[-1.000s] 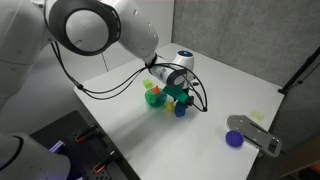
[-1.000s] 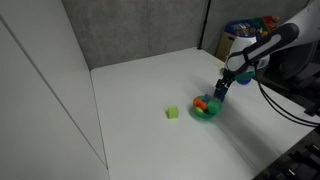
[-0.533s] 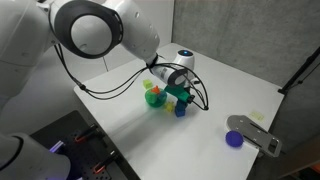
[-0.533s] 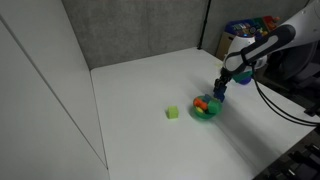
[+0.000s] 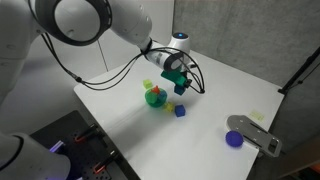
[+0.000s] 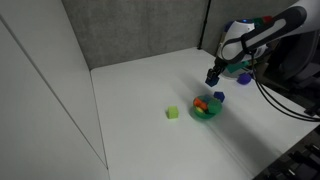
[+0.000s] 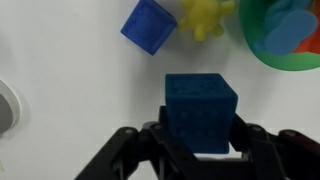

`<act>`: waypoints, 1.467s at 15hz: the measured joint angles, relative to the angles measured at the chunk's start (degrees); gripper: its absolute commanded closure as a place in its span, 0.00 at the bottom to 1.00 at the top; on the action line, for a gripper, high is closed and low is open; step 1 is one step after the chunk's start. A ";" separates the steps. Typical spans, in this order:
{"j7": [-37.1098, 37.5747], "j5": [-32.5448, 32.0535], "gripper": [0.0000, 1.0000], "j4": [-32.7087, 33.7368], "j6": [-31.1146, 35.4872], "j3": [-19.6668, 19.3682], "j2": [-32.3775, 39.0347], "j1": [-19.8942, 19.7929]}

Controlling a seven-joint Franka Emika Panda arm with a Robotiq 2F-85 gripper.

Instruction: Remove the blue block from on top of the other and then put it in the bowl

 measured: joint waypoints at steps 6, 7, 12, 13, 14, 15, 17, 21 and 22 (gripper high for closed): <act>0.10 2.06 0.69 -3.54 -0.95 3.79 -3.68 2.30; 0.10 2.47 0.69 -4.26 -0.95 4.47 -4.39 2.60; 1.11 3.46 0.69 -7.50 -2.73 5.51 -7.87 4.61; 1.71 3.46 0.69 -8.17 -3.20 5.28 -8.45 5.06; 2.23 3.45 0.69 -8.82 -3.35 4.92 -8.85 5.51; 2.43 3.41 0.69 -9.49 -3.35 4.53 -9.10 5.91; 2.44 3.11 0.69 -10.78 -3.29 3.80 -9.17 6.42; 2.44 2.13 0.69 -13.13 -3.14 2.75 -8.72 6.63; 2.44 1.92 0.69 -13.46 -3.14 2.52 -8.48 6.64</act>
